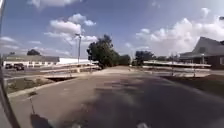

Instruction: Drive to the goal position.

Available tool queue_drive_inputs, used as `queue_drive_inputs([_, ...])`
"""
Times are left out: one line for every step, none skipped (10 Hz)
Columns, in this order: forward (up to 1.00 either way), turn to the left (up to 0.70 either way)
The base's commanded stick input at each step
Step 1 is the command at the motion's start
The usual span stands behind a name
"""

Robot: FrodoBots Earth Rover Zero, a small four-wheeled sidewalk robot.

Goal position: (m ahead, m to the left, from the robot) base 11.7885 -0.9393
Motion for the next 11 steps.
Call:
queue_drive_inputs([0.7,-0.11])
queue_drive_inputs([0.7,-0.01])
queue_drive_inputs([0.7,0.0])
queue_drive_inputs([0.7,0.0])
queue_drive_inputs([0.7,0.0])
queue_drive_inputs([0.7,0.0])
queue_drive_inputs([0.7,0.0])
queue_drive_inputs([0.7,0.0])
queue_drive_inputs([0.7,0.0])
queue_drive_inputs([0.7,0.0])
queue_drive_inputs([0.7,0.0])
